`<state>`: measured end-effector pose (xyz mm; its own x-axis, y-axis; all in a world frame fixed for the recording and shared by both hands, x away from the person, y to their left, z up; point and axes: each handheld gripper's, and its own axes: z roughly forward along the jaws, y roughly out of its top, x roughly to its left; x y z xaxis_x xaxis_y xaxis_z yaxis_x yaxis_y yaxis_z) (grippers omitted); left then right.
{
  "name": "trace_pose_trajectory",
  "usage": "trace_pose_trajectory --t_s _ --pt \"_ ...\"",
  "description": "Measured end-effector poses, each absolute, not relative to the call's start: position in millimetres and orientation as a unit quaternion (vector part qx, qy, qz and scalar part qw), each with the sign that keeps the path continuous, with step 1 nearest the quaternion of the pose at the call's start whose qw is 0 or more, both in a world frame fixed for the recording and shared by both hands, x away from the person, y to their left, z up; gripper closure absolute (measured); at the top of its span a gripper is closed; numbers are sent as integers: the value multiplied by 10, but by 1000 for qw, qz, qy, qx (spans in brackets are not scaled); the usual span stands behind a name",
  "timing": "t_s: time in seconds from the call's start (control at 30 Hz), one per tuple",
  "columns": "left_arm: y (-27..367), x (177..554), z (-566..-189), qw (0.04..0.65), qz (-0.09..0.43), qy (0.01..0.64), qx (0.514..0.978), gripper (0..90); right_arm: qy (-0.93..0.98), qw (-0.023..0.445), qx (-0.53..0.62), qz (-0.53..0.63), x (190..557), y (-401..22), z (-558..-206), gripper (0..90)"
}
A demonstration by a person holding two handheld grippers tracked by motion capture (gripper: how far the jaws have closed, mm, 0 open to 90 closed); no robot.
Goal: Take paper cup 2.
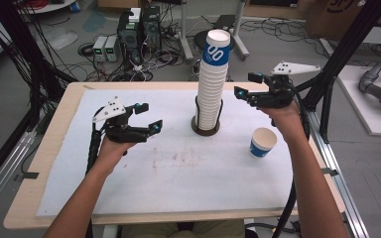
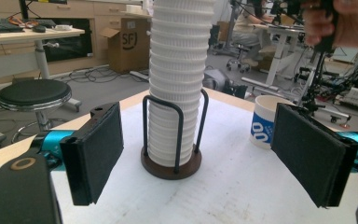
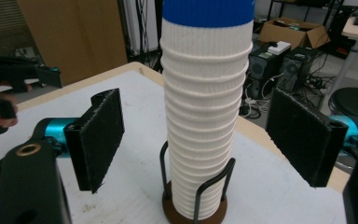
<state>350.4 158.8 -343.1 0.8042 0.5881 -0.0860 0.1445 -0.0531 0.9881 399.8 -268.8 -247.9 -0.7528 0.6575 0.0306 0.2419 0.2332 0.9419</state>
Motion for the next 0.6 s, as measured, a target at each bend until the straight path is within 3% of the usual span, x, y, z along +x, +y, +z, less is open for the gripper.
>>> trace_pose_trajectory --t_s 0.6 --pt "1592 3387 -3702 628 170 264 712 172 767 193 296 536 4342 -2444 -2068 197"
